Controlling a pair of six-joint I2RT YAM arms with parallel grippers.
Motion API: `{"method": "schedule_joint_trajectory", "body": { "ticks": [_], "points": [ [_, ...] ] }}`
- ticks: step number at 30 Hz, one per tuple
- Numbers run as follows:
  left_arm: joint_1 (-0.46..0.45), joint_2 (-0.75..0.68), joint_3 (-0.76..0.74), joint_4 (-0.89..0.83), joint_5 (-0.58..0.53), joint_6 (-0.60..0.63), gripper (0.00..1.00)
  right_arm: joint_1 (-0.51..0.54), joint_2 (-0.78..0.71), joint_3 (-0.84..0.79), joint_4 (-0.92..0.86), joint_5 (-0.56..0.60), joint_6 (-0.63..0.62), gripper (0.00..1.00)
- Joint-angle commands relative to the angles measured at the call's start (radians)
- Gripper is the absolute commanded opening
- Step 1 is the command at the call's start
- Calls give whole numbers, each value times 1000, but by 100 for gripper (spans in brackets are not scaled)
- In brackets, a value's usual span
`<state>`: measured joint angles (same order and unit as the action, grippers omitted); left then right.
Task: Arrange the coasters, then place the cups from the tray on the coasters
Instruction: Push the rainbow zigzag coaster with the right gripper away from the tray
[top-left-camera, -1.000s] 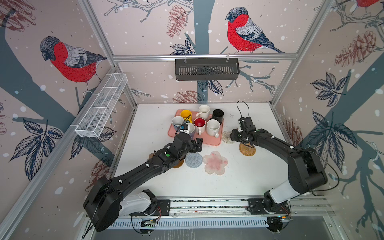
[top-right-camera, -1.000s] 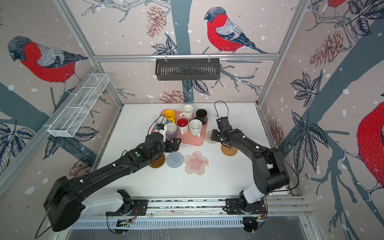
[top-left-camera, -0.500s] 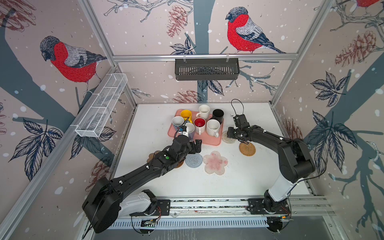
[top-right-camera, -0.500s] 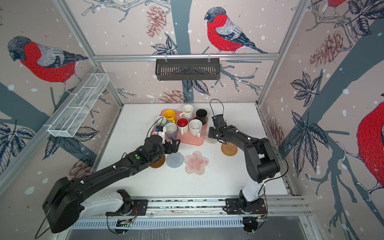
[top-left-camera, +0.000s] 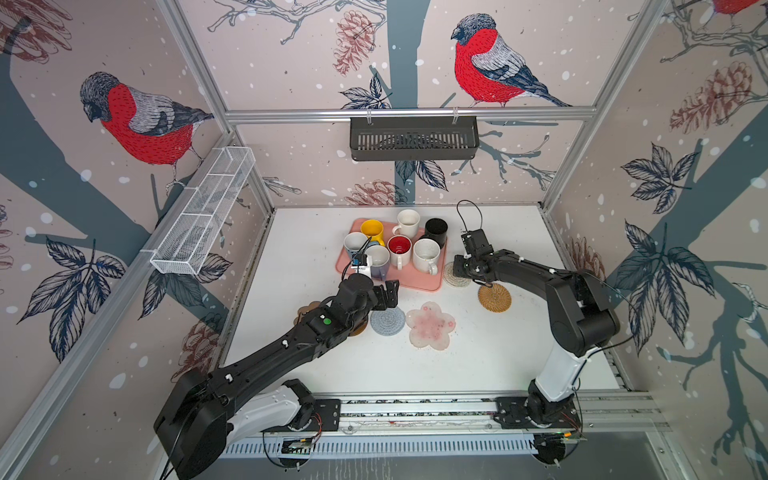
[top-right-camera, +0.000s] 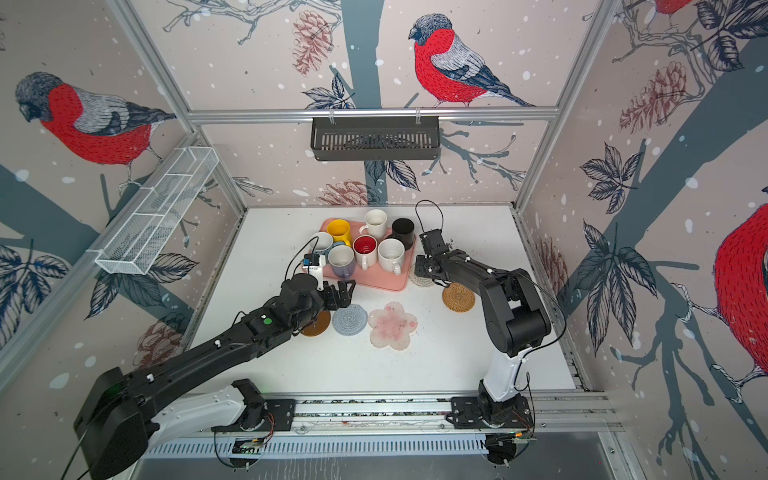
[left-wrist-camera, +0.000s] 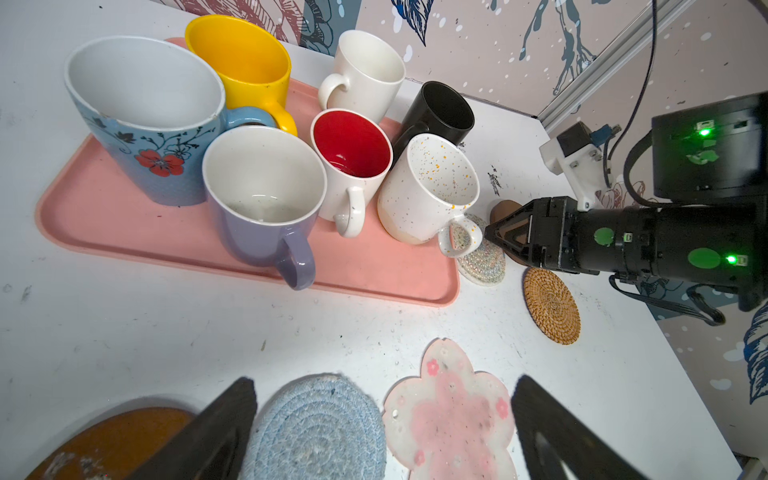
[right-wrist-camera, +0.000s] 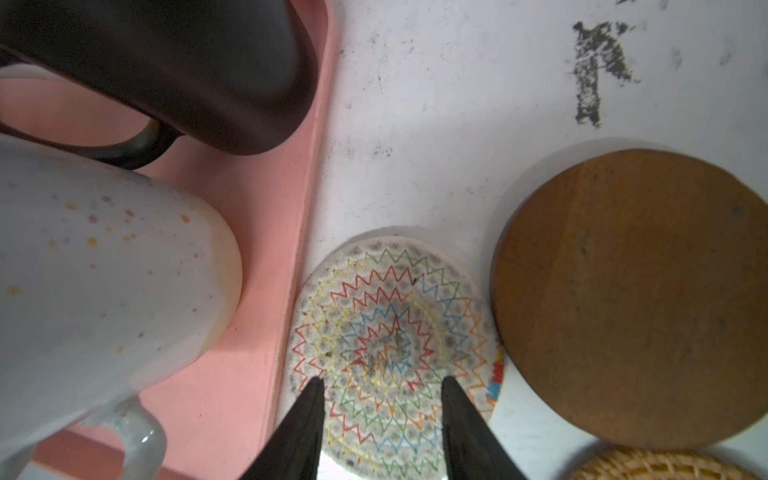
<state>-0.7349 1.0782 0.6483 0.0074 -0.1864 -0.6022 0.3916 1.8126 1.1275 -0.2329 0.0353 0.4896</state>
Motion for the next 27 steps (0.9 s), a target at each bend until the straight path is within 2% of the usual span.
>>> {"method": "schedule_joint_trajectory", "body": {
  "ticks": [1, 9, 27],
  "points": [
    [2, -23, -3, -29, -15, 5, 96, 4, 22, 17, 2, 40, -24, 47],
    [2, -103, -44, -73, 6, -8, 96, 1, 69, 1, 13, 38, -26, 47],
    [2, -196, -99, -94, 25, -9, 96, 16, -52, -142, -41, 109, -7, 47]
  ]
}}
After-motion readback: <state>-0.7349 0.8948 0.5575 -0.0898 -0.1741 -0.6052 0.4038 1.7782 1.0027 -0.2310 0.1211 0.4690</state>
